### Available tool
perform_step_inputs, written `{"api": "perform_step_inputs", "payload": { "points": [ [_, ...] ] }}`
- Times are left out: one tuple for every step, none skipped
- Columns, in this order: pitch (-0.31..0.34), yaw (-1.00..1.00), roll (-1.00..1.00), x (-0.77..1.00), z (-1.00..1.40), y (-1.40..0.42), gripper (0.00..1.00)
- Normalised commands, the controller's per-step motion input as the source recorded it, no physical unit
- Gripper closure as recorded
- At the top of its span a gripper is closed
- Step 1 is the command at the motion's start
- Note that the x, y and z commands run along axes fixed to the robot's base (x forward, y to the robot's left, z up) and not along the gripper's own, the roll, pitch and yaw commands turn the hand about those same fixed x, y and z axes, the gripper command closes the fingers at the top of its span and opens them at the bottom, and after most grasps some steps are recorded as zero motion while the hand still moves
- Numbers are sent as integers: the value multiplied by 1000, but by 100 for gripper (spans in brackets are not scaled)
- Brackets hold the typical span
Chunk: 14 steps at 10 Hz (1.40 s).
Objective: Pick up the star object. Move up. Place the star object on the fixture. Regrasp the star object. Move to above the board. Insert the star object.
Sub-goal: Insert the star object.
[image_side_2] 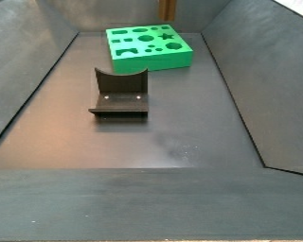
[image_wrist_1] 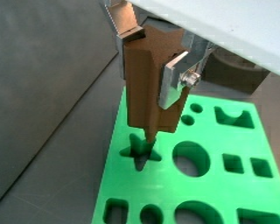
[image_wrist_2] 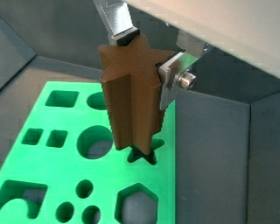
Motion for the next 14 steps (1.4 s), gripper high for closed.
{"api": "perform_step_inputs", "payload": {
  "points": [
    [-74, -71, 6, 0, -477, -91, 100],
    [-66, -77, 0, 0, -420, -69, 100],
    [0, -100, 0, 220, -266, -40, 100],
    [0, -131, 0, 174, -194, 0, 100],
    [0, -126, 0, 114, -223, 0, 100],
    [0, -134, 0, 143, -114, 0, 100],
    [0, 0, 0, -23, 0, 29, 100],
    [0, 0, 44, -20, -331, 0, 100],
    [0, 0, 50, -14, -451, 0, 100],
    [-6, 0, 61, -37, -520, 0, 100],
    [-9, 0, 31, 0, -674, 0, 100],
    [-4, 0, 96, 0, -809, -109, 100],
    [-19, -26, 117, 0, -817, -160, 100],
    [-104, -163, 71, -143, -643, -243, 100]
  ]
}}
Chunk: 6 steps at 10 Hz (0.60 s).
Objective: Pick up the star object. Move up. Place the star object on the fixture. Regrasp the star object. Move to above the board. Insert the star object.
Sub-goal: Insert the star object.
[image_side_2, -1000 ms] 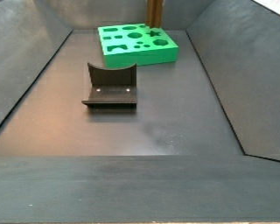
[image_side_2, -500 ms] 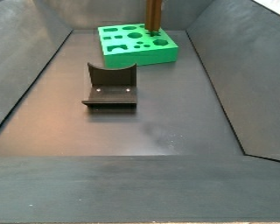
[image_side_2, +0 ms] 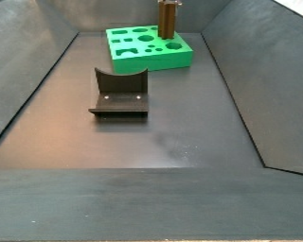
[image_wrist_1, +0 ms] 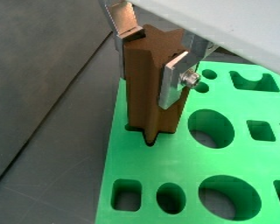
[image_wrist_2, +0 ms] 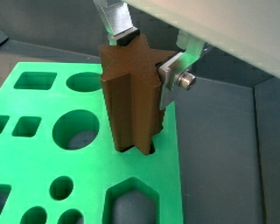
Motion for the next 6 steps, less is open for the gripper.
{"api": "perform_step_inputs", "payload": {
  "points": [
    [-110, -171, 87, -137, -674, -251, 100],
    [-73, -74, 114, 0, -817, -166, 100],
    [0, 0, 127, 86, -966, 0, 100],
    [-16, 80, 76, 0, -866, 154, 100],
    [-31, 246, 80, -237, -640, 206, 100],
    [4, 200, 9, -300, -277, 111, 100]
  ]
}}
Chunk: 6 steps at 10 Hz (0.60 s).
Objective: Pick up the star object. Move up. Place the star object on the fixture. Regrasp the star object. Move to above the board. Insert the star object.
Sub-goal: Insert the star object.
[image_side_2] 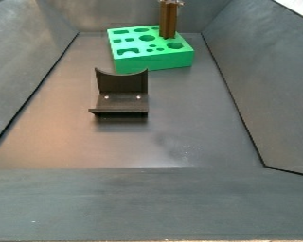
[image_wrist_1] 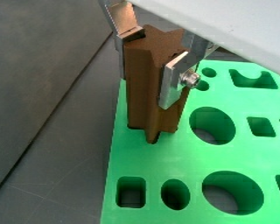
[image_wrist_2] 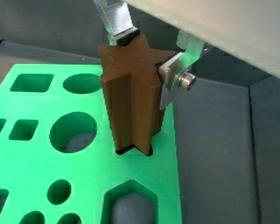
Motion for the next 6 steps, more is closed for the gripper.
{"api": "perform_step_inputs", "payload": {
  "points": [
    [19, 111, 79, -229, -157, 54, 100],
    [0, 169, 114, -154, -611, 20, 100],
    [0, 334, 143, -57, -771, 106, 100],
    [0, 423, 116, 0, -726, 151, 100],
    [6, 266, 11, 46, -597, 0, 100],
    [16, 103, 0, 237, -563, -17, 100]
  ]
}}
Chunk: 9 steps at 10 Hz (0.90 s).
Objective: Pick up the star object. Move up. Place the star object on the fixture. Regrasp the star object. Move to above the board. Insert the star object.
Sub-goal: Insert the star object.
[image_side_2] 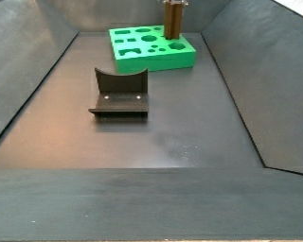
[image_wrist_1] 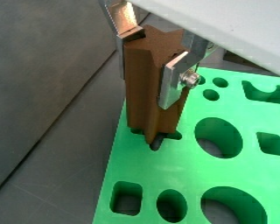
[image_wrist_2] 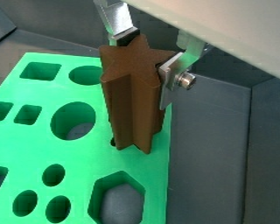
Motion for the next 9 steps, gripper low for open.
{"api": "perform_step_inputs", "payload": {
  "points": [
    [23, 54, 33, 271, -529, -80, 100],
    [0, 23, 14, 234, -477, -83, 100],
    [-10, 0, 20, 171, -417, -180, 100],
    [-94, 0, 0, 0, -426, -129, 100],
    [-76, -80, 70, -271, -640, 0, 100],
    [-97, -174, 10, -203, -611, -26, 100],
    [-130, -117, -16, 0, -500, 0, 100],
    [-91, -66, 0, 0, -740, 0, 100],
    [-19, -20, 60, 37, -971, 0, 100]
  ]
}}
